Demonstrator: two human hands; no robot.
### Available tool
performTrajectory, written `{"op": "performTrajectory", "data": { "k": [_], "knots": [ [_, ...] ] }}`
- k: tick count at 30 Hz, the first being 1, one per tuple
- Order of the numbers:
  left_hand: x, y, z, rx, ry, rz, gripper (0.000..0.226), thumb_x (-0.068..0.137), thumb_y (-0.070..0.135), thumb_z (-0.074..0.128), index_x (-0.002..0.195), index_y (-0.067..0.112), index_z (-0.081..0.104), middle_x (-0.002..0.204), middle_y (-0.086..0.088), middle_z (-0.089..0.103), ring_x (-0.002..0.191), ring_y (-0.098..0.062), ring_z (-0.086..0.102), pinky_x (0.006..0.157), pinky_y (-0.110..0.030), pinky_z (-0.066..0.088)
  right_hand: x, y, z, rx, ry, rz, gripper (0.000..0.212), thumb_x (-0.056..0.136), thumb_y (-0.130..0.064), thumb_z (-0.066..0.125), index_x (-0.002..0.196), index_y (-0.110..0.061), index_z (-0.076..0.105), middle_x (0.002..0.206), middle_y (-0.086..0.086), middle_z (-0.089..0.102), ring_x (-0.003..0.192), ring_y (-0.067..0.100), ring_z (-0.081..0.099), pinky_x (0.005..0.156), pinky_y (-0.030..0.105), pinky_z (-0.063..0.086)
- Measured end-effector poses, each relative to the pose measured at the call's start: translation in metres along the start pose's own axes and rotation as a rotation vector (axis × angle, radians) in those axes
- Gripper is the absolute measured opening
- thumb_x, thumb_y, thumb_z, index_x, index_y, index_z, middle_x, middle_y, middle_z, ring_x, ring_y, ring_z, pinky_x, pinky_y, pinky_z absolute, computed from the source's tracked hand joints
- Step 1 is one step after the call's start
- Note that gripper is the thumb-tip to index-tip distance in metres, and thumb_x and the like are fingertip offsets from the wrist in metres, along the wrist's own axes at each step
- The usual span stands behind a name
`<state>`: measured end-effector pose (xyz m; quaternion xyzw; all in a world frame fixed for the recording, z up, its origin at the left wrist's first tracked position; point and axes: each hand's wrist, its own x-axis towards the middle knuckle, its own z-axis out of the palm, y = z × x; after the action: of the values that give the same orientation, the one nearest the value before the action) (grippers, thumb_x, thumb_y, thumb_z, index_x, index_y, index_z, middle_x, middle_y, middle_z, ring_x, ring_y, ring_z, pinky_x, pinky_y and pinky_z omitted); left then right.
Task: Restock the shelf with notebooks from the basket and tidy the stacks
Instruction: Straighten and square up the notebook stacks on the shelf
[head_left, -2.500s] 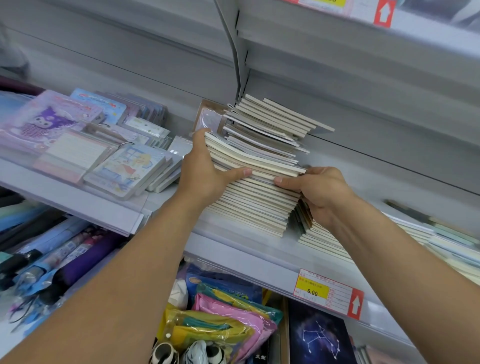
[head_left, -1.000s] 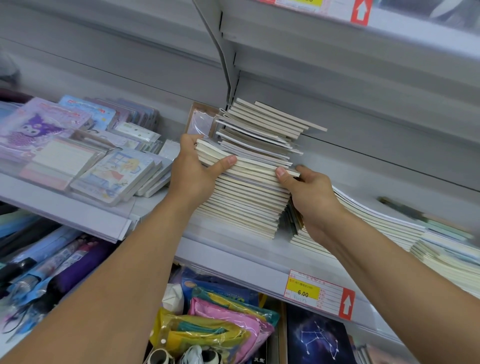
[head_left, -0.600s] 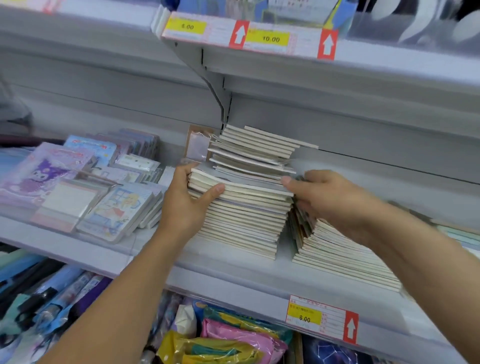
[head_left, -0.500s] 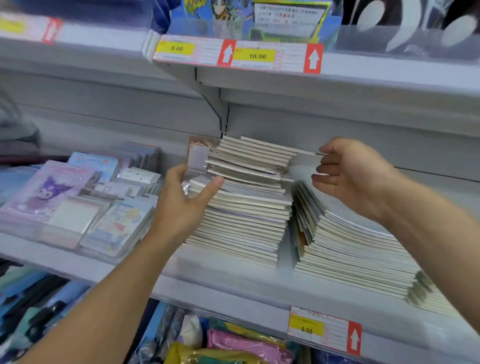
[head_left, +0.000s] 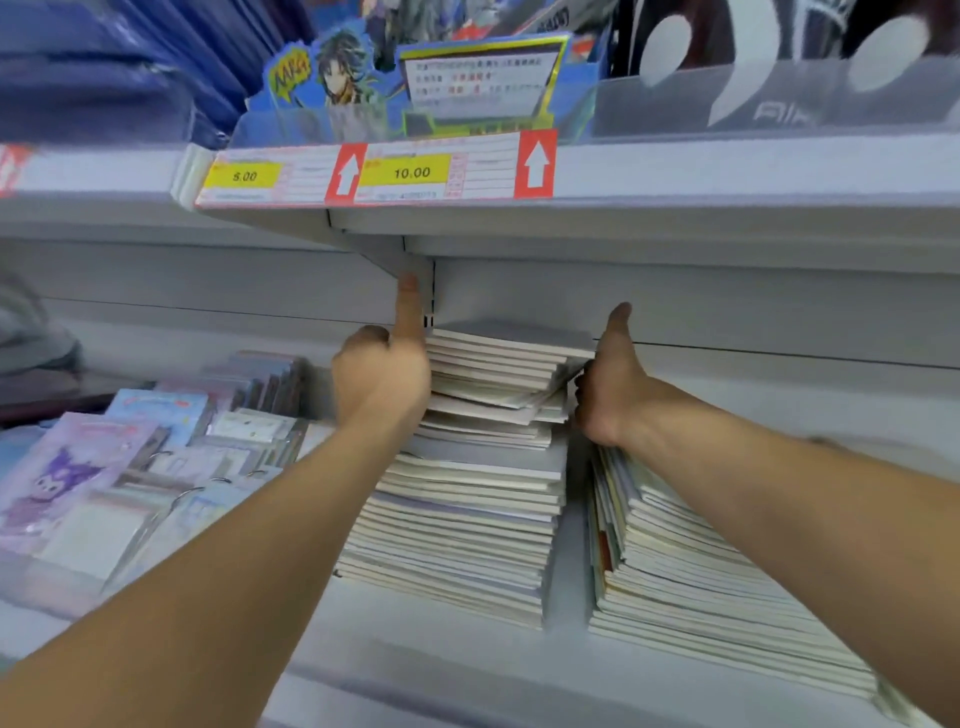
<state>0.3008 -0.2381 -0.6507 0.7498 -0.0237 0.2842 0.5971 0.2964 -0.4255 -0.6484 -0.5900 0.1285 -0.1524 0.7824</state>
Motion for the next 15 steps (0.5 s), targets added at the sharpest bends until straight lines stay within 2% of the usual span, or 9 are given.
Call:
{"op": "performTrajectory", "data": {
  "k": [1, 2, 3, 4, 5, 7, 10, 13, 15],
  "knots": [
    [-0.001, -0.002, 0.004, 0.012, 0.036, 0.041, 0.078, 0.088, 0.075, 0.027, 0.065, 0.004, 0.049, 0.062, -0.013, 0.051, 0.056, -0.023, 0.046, 0.049, -0.030, 0.030, -0.003, 0.000, 0.004, -0.015, -0.004, -0.009, 0.105, 0.073, -0.095, 0.021, 0.140, -0.022, 0.054, 0.139, 0.000, 0.055, 0.127, 0.026, 0.056, 0.106, 0.045, 0.044],
    [-0.003, -0.004, 0.007, 0.012, 0.068, 0.063, 0.079, 0.088, 0.075, 0.027, 0.060, 0.004, 0.046, 0.058, -0.013, 0.050, 0.055, -0.023, 0.046, 0.049, -0.030, 0.031, -0.001, 0.001, 0.007, -0.032, -0.017, -0.016, 0.099, 0.078, -0.092, 0.021, 0.130, -0.019, 0.062, 0.130, 0.005, 0.065, 0.113, 0.028, 0.065, 0.095, 0.043, 0.054],
    [-0.005, -0.004, 0.009, 0.003, 0.097, 0.059, 0.079, 0.088, 0.075, 0.028, 0.057, 0.005, 0.046, 0.056, -0.012, 0.050, 0.055, -0.023, 0.047, 0.050, -0.032, 0.030, -0.001, 0.003, 0.009, -0.052, -0.030, -0.020, 0.093, 0.082, -0.089, 0.021, 0.118, -0.017, 0.068, 0.111, 0.009, 0.073, 0.094, 0.027, 0.071, 0.074, 0.037, 0.060],
    [-0.006, -0.004, 0.010, -0.014, 0.120, 0.041, 0.079, 0.088, 0.075, 0.028, 0.057, 0.005, 0.047, 0.057, -0.011, 0.050, 0.056, -0.022, 0.047, 0.050, -0.033, 0.030, 0.000, 0.004, 0.009, -0.057, -0.044, -0.017, 0.087, 0.084, -0.086, 0.022, 0.107, -0.016, 0.070, 0.094, 0.010, 0.075, 0.076, 0.026, 0.071, 0.055, 0.030, 0.057],
    [-0.007, -0.003, 0.011, -0.034, 0.133, 0.014, 0.078, 0.088, 0.075, 0.029, 0.057, 0.006, 0.048, 0.058, -0.010, 0.051, 0.057, -0.022, 0.048, 0.051, -0.033, 0.030, 0.000, 0.005, 0.010, -0.058, -0.063, -0.017, 0.082, 0.087, -0.084, 0.025, 0.103, -0.017, 0.070, 0.084, 0.009, 0.074, 0.067, 0.024, 0.069, 0.046, 0.025, 0.053],
    [-0.006, 0.000, 0.013, -0.064, 0.145, -0.046, 0.077, 0.088, 0.075, 0.030, 0.058, 0.007, 0.049, 0.061, -0.008, 0.052, 0.059, -0.021, 0.048, 0.058, -0.033, 0.032, 0.005, 0.005, 0.007, -0.038, -0.086, -0.020, 0.078, 0.089, -0.081, 0.028, 0.103, -0.017, 0.070, 0.082, 0.009, 0.075, 0.069, 0.025, 0.070, 0.046, 0.025, 0.052],
    [-0.003, 0.003, 0.016, -0.143, 0.164, -0.187, 0.068, 0.089, 0.074, 0.032, 0.060, 0.013, 0.044, 0.065, -0.004, 0.046, 0.065, -0.023, 0.047, 0.072, -0.034, 0.037, 0.009, 0.004, 0.005, -0.016, -0.109, -0.015, 0.083, 0.087, -0.084, 0.027, 0.107, -0.017, 0.073, 0.093, 0.009, 0.077, 0.081, 0.027, 0.073, 0.058, 0.029, 0.057],
    [-0.003, 0.002, 0.018, -0.183, 0.208, -0.228, 0.064, 0.090, 0.069, 0.038, 0.058, 0.014, 0.042, 0.062, -0.001, 0.043, 0.060, -0.021, 0.043, 0.072, -0.033, 0.033, 0.008, 0.005, 0.009, -0.002, -0.094, 0.003, 0.092, 0.082, -0.088, 0.027, 0.117, -0.016, 0.072, 0.105, 0.010, 0.076, 0.094, 0.029, 0.073, 0.069, 0.034, 0.059],
    [-0.004, -0.003, 0.021, -0.176, 0.238, -0.190, 0.067, 0.089, 0.070, 0.039, 0.057, 0.012, 0.048, 0.061, -0.002, 0.048, 0.056, -0.016, 0.041, 0.068, -0.031, 0.030, 0.011, 0.005, 0.009, 0.006, -0.086, -0.004, 0.094, 0.080, -0.090, 0.028, 0.120, -0.017, 0.071, 0.105, 0.010, 0.076, 0.088, 0.029, 0.074, 0.064, 0.033, 0.059]
  ]
}}
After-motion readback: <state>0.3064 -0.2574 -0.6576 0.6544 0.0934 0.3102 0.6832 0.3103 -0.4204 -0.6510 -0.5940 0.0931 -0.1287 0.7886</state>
